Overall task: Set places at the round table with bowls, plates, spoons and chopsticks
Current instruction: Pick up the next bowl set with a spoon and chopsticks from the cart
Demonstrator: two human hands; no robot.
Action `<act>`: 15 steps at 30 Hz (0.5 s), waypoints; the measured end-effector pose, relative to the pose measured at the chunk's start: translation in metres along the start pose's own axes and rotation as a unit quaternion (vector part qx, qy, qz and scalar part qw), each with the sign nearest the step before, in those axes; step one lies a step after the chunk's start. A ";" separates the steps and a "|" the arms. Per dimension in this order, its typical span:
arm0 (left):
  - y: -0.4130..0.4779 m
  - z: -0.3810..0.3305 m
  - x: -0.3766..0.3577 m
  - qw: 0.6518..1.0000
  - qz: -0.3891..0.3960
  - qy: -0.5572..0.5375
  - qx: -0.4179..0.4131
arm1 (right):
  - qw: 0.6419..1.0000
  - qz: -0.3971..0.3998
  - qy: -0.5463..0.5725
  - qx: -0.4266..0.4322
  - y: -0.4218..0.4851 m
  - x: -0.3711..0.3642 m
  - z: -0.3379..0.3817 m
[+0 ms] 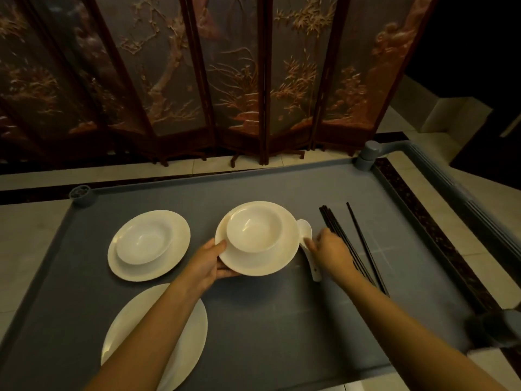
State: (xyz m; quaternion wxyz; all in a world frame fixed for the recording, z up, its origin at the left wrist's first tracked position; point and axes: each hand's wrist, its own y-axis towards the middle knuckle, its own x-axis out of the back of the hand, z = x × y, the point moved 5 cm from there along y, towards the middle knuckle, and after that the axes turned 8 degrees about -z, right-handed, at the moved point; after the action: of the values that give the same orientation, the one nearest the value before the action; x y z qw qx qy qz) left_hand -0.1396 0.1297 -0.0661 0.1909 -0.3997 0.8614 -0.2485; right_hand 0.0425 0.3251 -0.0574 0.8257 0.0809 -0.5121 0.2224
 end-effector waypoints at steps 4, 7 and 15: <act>-0.001 -0.001 0.005 1.000 -0.001 -0.008 -0.002 | 0.999 0.024 -0.014 0.020 -0.017 -0.016 -0.006; -0.003 -0.001 0.007 1.000 0.000 -0.008 -0.005 | 1.000 -0.007 -0.016 0.024 -0.020 -0.013 -0.003; -0.009 -0.001 0.002 1.000 0.009 -0.005 -0.005 | 0.997 -0.068 -0.008 0.032 -0.031 0.004 0.000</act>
State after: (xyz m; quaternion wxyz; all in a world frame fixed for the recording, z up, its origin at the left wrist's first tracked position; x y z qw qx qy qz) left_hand -0.1357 0.1231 -0.0602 0.1958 -0.3944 0.8650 -0.2406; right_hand 0.0577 0.2987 -0.0507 0.8317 0.1440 -0.5046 0.1815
